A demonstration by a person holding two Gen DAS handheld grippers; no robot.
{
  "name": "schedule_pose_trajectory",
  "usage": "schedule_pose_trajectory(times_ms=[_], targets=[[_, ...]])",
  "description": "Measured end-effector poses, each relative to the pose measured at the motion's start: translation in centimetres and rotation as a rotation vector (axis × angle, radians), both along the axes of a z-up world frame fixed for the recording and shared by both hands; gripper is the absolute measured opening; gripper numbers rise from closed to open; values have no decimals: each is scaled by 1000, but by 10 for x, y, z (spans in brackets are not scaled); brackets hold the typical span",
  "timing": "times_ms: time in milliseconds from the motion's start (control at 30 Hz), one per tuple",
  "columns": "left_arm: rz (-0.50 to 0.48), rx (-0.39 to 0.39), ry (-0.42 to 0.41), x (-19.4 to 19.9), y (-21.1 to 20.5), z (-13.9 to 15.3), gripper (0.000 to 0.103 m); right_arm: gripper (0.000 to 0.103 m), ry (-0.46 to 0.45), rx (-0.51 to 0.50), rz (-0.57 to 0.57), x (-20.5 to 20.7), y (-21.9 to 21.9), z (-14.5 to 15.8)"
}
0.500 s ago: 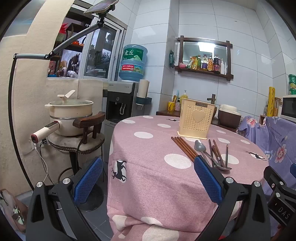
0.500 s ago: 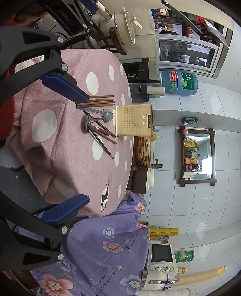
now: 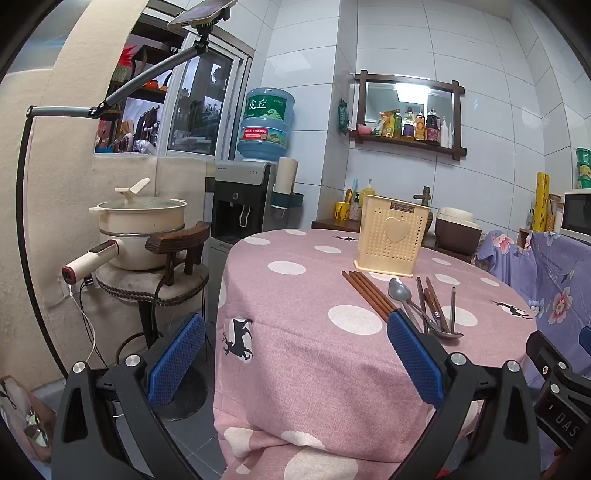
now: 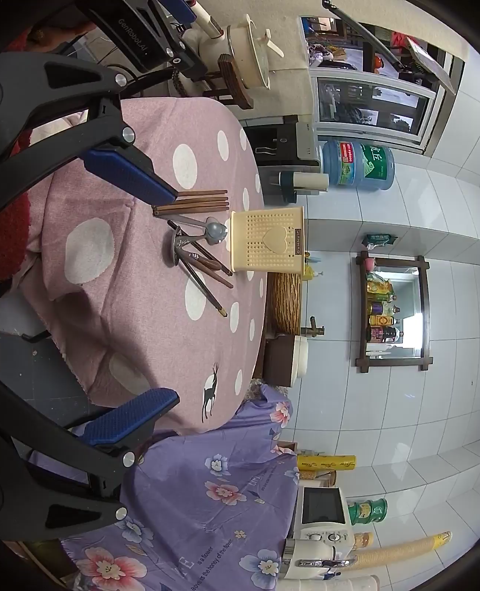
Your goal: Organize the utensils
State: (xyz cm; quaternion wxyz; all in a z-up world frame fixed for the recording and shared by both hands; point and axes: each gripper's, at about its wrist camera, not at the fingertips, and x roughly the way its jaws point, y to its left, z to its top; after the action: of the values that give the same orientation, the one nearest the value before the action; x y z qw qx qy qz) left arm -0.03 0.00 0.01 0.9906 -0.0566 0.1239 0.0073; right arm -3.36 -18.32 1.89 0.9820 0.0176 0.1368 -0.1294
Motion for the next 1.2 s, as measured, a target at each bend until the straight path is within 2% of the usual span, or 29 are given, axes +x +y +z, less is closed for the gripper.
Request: schedule_pose_trajectory(times_ms=[1200], targets=[[0,-1,7,0,0,0,98,98,10,-1,3,3,4,-7]])
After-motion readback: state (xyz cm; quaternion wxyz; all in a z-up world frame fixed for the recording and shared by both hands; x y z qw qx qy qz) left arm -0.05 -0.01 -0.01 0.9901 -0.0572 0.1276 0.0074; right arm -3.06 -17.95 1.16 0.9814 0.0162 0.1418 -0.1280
